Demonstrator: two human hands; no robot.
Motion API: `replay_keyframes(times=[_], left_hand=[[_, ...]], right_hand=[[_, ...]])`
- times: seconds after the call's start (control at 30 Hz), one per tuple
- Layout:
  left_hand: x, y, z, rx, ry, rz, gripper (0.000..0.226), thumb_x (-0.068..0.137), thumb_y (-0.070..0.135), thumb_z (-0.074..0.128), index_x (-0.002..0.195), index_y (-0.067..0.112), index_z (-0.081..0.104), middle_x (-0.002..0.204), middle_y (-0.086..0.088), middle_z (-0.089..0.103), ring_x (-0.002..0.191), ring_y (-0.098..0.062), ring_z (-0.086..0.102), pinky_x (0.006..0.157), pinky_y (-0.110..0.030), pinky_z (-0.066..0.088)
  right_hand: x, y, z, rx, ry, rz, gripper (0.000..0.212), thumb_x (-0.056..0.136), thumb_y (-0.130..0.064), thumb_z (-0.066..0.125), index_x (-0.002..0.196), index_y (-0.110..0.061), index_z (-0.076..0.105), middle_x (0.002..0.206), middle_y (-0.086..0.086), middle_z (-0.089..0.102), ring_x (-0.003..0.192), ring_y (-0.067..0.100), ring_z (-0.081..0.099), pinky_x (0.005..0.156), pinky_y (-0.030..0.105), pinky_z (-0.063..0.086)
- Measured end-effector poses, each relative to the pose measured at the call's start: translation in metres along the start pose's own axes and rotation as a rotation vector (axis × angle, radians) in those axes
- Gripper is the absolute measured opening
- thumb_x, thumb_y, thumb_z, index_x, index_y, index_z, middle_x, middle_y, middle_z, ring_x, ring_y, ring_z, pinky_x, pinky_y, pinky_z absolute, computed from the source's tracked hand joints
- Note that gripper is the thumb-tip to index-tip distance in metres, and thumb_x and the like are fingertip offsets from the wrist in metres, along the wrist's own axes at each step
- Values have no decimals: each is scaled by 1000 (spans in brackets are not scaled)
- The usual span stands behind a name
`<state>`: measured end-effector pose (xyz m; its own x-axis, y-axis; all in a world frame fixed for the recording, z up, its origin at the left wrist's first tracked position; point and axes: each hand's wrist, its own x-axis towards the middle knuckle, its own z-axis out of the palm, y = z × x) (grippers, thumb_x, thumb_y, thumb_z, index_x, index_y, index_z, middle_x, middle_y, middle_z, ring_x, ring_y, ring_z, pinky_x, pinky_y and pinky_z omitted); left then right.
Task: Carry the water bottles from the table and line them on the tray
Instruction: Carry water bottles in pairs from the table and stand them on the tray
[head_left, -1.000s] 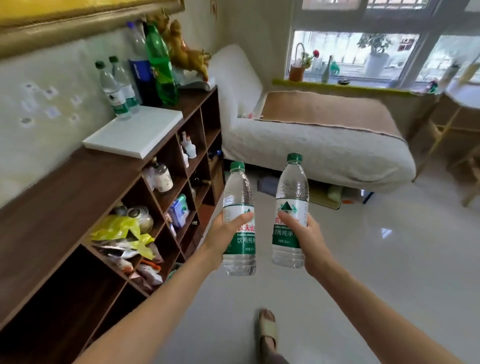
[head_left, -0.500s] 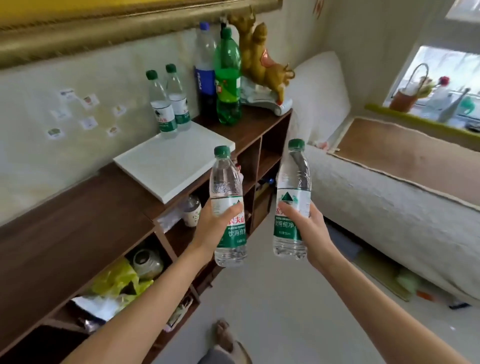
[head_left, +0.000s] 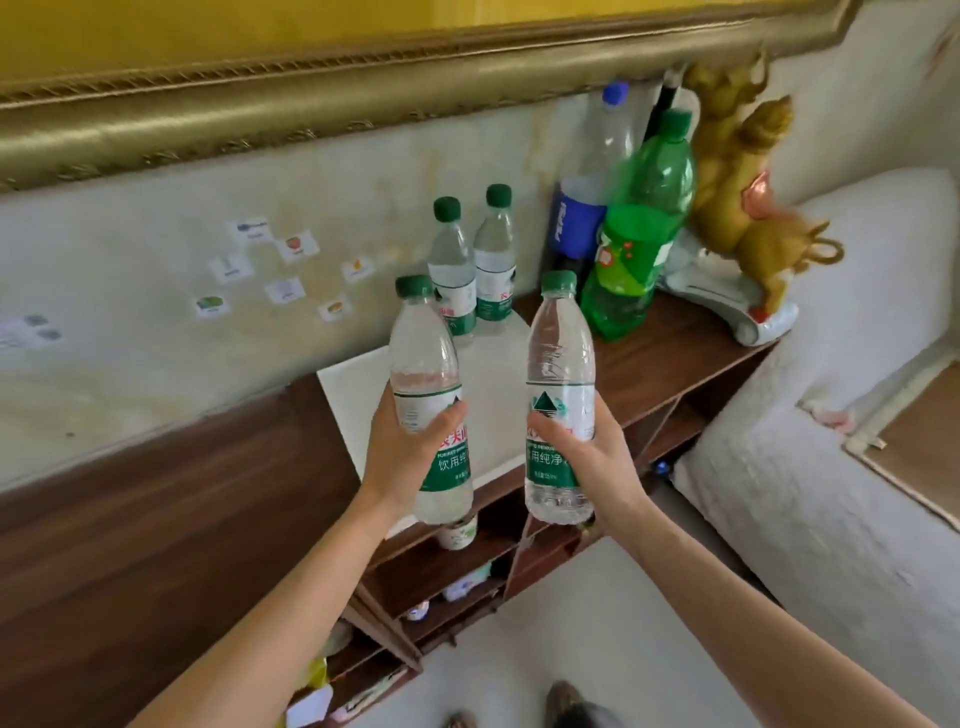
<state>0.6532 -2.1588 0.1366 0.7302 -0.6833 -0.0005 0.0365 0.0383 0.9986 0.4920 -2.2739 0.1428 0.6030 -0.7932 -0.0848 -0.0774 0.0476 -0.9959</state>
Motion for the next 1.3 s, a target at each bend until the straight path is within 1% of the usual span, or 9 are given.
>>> replay_keyframes(times=[0.17, 0.4, 0.47, 0.57, 0.7, 0.87, 0.97, 1.1, 1.3], left_hand=[[33, -10, -1, 35, 253, 45, 42, 78, 13, 77, 108, 34, 56, 96, 15, 71, 88, 1, 68, 67, -10, 52], [60, -21, 7, 124, 556, 79, 58, 72, 8, 82, 118, 31, 54, 104, 17, 67, 94, 6, 65, 73, -6, 49], [60, -27, 4, 151, 602, 68, 65, 69, 11, 84, 119, 37, 51, 106, 21, 65, 96, 10, 62, 74, -3, 46], [56, -35, -5, 184, 589, 58, 67, 68, 13, 86, 117, 42, 51, 107, 23, 66, 101, 6, 62, 77, -5, 47], [54, -39, -12, 172, 537, 63, 71, 68, 14, 85, 128, 28, 50, 114, 12, 66, 106, -2, 63, 79, -10, 50], [56, -41, -19, 179, 510, 53, 68, 65, 25, 85, 117, 48, 49, 107, 28, 65, 103, 7, 61, 75, -5, 48], [53, -47, -23, 173, 488, 67, 74, 63, 31, 85, 125, 42, 47, 111, 26, 63, 109, 4, 60, 79, -6, 49], [50, -53, -27, 205, 420, 116, 77, 65, 28, 86, 129, 37, 45, 117, 20, 63, 113, -3, 60, 85, -10, 48], [62, -52, -39, 230, 398, 166, 76, 68, 17, 86, 131, 28, 45, 118, 17, 62, 114, -5, 59, 91, -15, 49]], right_hand=[[76, -7, 16, -33, -188, -65, 40, 82, -27, 74, 100, -55, 51, 88, -36, 67, 84, -13, 64, 59, 2, 47], [151, -8, 41, -90, -440, -95, 48, 74, -22, 80, 103, -44, 49, 94, -24, 67, 88, -7, 64, 70, 13, 49], [161, -3, 54, -90, -501, -105, 54, 72, -21, 81, 107, -44, 46, 97, -28, 65, 91, -9, 63, 69, 9, 49], [169, 4, 72, -97, -545, -132, 63, 70, -17, 82, 108, -47, 41, 98, -36, 61, 94, -15, 59, 68, 1, 45], [174, 13, 85, -160, -563, -186, 68, 71, -14, 82, 108, -50, 37, 100, -37, 58, 96, -20, 54, 69, -2, 42], [184, 15, 92, -251, -562, -187, 75, 69, -17, 83, 126, -33, 36, 111, -22, 58, 101, -7, 56, 66, 0, 44], [181, 16, 88, -352, -511, -205, 80, 69, -28, 84, 131, -36, 35, 107, -33, 53, 95, -15, 54, 68, -1, 41], [167, 34, 85, -533, -338, -198, 59, 70, -38, 82, 114, -17, 50, 108, -3, 65, 94, 14, 60, 78, 28, 52], [159, 41, 105, -595, -182, -139, 50, 71, -35, 81, 105, -11, 54, 105, 6, 66, 95, 23, 61, 77, 31, 49]])
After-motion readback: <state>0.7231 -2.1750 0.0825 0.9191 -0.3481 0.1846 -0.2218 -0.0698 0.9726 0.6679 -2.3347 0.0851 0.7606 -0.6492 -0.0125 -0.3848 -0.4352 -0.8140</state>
